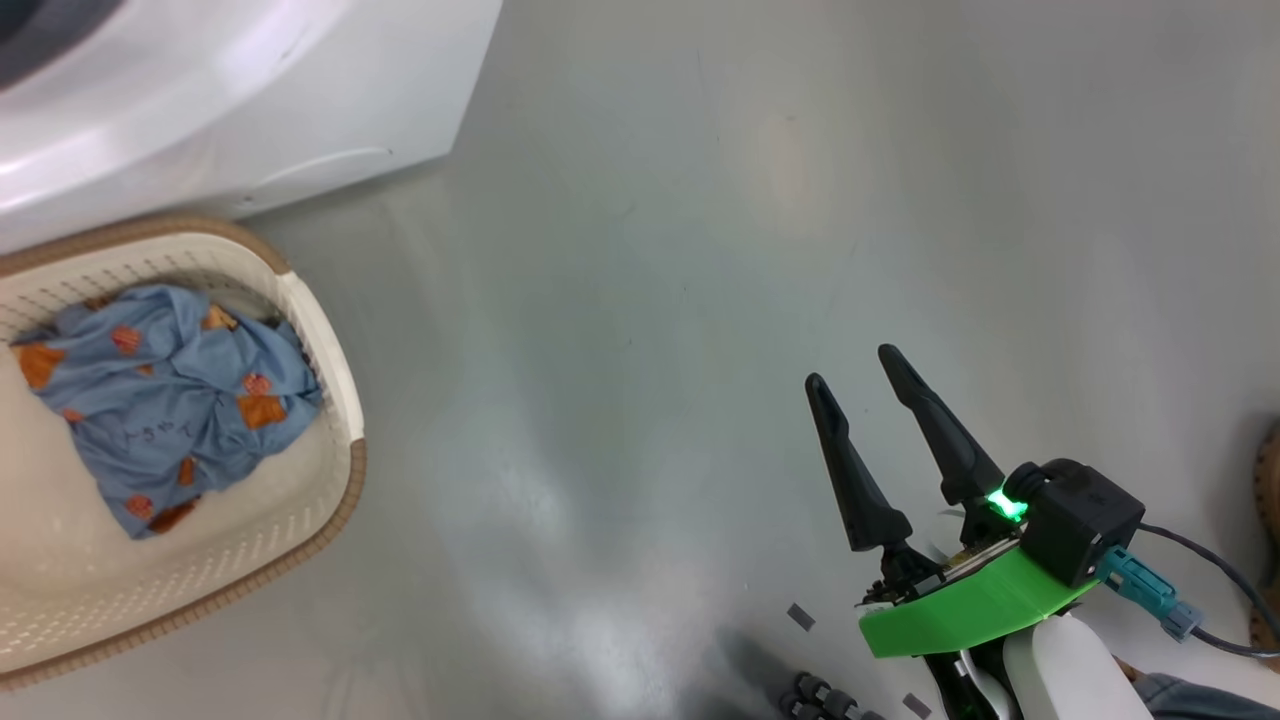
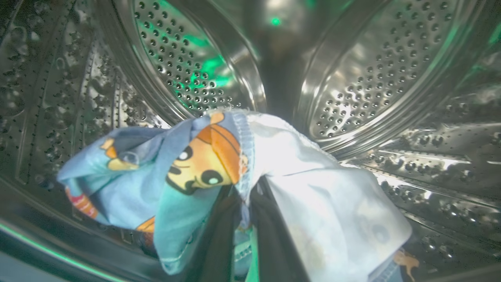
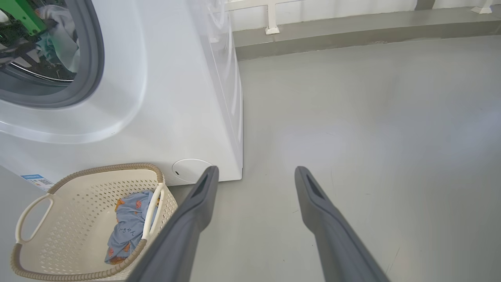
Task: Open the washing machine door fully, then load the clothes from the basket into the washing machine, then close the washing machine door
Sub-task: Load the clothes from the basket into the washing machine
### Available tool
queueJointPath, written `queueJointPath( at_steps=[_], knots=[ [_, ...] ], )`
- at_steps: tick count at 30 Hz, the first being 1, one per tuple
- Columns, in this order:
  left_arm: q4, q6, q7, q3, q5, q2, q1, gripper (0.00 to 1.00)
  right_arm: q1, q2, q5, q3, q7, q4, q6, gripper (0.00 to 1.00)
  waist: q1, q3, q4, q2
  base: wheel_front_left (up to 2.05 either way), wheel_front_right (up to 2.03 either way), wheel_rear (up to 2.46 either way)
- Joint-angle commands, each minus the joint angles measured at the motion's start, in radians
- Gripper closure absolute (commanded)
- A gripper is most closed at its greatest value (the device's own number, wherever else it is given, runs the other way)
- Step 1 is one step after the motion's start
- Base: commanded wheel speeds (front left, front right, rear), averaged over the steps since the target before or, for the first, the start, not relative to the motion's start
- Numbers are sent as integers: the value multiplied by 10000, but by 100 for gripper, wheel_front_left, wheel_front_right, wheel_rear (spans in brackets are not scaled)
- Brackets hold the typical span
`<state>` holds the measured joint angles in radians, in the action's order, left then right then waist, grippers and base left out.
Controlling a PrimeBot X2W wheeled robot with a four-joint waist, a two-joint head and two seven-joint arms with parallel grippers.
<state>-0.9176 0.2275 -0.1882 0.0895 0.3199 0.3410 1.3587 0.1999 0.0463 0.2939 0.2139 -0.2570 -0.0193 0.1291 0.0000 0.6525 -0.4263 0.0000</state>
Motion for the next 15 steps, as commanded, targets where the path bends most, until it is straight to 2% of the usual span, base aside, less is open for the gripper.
queueJointPath(
  at_steps=[1,10,15],
  knots=[
    [55,117,-199,-99,-116,484,410,100,-262,40,75,197,-48,277,16,0,0,226,-55,0,0,0,0],
    [45,289,-716,-99,-379,595,1031,100,-92,40,89,264,-48,327,16,0,0,454,-84,0,0,0,0],
    [745,482,-731,-262,-612,690,997,100,-66,40,164,358,-48,317,16,0,0,492,-191,0,0,0,0]
  ],
)
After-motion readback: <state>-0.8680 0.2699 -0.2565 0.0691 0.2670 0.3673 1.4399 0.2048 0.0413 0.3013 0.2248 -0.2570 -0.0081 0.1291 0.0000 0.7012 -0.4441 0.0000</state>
